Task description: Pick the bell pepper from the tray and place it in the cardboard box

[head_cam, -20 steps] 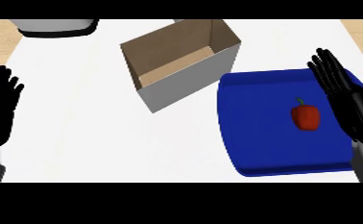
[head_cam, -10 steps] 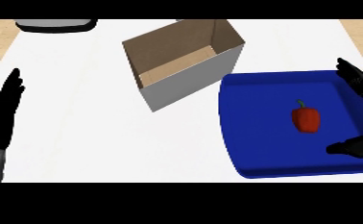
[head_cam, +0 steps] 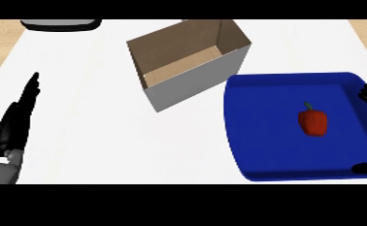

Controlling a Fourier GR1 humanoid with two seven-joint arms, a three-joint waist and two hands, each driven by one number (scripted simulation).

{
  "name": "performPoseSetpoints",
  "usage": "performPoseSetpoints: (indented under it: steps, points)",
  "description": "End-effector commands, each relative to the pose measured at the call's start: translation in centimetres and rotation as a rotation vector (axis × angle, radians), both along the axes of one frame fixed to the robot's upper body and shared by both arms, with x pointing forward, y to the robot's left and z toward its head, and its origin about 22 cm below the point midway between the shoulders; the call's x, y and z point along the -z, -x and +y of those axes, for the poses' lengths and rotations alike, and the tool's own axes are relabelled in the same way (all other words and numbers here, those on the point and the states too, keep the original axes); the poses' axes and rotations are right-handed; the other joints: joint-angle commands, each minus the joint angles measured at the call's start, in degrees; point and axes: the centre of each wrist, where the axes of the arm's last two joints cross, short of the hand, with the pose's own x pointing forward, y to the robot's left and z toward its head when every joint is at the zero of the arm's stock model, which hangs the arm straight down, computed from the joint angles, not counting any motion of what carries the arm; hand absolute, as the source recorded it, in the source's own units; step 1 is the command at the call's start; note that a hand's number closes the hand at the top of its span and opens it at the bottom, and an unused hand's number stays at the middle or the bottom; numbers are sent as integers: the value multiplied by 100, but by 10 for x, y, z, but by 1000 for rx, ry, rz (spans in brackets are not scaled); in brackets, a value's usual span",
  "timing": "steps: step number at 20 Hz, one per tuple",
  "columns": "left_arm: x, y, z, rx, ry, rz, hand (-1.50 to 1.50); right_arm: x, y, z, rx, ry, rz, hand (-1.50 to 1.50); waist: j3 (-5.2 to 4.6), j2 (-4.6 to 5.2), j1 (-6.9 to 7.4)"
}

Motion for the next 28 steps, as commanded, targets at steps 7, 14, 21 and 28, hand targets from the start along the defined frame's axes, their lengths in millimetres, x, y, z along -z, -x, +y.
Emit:
performPoseSetpoints:
  steps: [7, 14, 21, 28]
  points:
    - [3, -7, -2, 26, -13, 8, 0, -65, -40, -21, -140, 526, 67, -150, -19, -20, 101]
    - [2, -12, -14, 24, -16, 7, 0, -73, -71, 18, -277, 795, 237, -150, -22, -27, 85]
    - [-1, 10, 0, 20, -6, 16, 0, -80, -103, 50, -321, 825, 355, -150, -19, -56, 47]
    - [-5, -1, -7, 5, -7, 10, 0, -46, -106, 55, -320, 873, 333, -150, -17, -46, 12]
